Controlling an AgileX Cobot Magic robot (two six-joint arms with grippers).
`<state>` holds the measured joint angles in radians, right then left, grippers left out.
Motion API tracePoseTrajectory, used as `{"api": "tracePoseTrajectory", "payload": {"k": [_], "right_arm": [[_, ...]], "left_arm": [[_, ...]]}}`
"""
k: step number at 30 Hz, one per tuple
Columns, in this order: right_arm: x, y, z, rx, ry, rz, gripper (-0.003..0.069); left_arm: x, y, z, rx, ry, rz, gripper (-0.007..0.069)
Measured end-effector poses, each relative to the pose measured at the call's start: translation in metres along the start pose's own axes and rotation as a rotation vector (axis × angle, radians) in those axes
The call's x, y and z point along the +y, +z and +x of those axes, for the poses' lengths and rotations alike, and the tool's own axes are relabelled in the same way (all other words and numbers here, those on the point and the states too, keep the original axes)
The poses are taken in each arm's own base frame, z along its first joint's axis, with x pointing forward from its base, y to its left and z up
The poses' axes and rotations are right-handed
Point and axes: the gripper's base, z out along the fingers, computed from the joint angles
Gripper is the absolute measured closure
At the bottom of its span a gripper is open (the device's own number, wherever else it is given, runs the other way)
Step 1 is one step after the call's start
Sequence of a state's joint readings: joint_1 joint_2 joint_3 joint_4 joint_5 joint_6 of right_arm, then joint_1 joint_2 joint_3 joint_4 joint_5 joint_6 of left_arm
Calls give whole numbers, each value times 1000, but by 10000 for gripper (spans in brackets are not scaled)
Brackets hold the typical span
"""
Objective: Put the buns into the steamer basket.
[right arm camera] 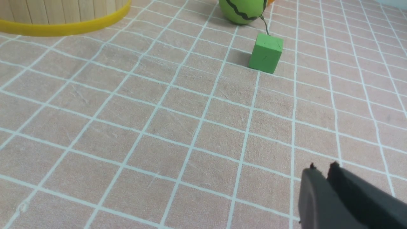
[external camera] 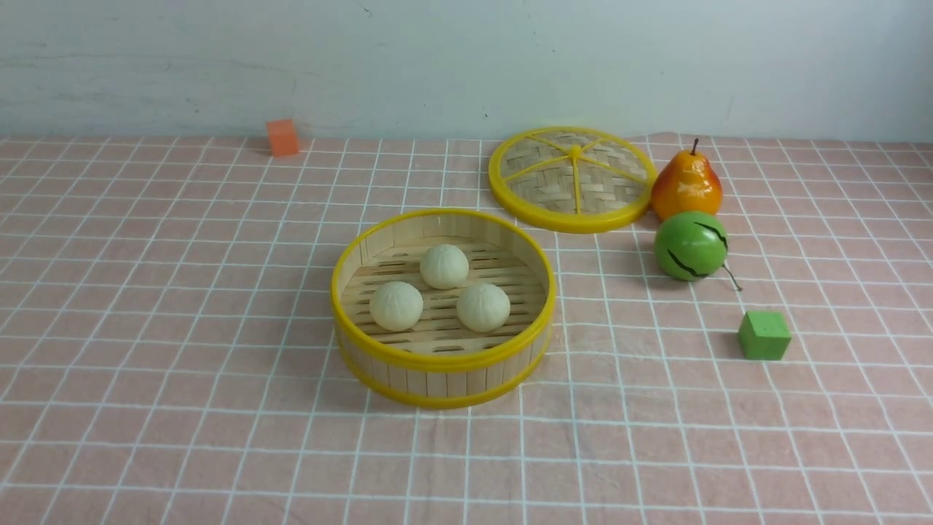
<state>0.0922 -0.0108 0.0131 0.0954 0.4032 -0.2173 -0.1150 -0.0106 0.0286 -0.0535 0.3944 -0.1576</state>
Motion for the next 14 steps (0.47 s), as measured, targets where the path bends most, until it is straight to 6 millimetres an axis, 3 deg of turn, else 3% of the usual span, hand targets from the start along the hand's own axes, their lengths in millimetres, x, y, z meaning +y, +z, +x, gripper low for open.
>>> {"api": "tracePoseTrajectory", "payload": {"k": [14], "right_arm": [[0, 0, 0, 0, 0, 0, 577]], "left_arm": [[0, 0, 0, 0, 0, 0, 638]]}}
